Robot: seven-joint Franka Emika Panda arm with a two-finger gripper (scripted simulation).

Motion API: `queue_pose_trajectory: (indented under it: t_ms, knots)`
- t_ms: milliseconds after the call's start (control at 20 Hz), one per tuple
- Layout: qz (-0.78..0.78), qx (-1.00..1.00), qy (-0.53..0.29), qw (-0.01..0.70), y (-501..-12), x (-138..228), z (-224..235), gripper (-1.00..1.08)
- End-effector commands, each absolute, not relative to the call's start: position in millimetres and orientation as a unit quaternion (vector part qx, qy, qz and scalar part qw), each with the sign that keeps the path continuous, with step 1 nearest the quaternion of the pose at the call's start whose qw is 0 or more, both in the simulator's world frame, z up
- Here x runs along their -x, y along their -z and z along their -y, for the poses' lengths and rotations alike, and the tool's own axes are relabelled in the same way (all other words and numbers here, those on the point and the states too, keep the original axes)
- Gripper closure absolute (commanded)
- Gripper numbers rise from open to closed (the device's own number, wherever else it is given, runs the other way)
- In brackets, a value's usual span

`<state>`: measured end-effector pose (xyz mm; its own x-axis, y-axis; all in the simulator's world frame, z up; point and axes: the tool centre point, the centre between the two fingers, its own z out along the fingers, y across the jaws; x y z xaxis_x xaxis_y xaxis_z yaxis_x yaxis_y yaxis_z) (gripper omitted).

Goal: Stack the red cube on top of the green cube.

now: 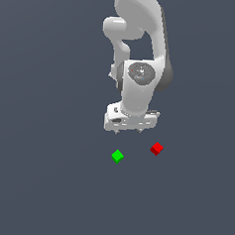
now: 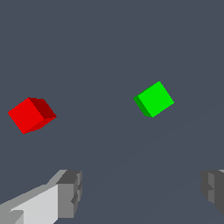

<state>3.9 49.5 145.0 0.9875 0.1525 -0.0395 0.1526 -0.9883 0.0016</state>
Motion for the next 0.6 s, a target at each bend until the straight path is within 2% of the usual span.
queue_pose_trajectory:
  t_ms: [0, 550]
  knots:
    - [-0.109, -0.994, 0.018, 0.002, -136, -10, -66, -0.92]
    - [-0.306, -0.952, 0.004, 0.000, -87, -24, -168, -0.92]
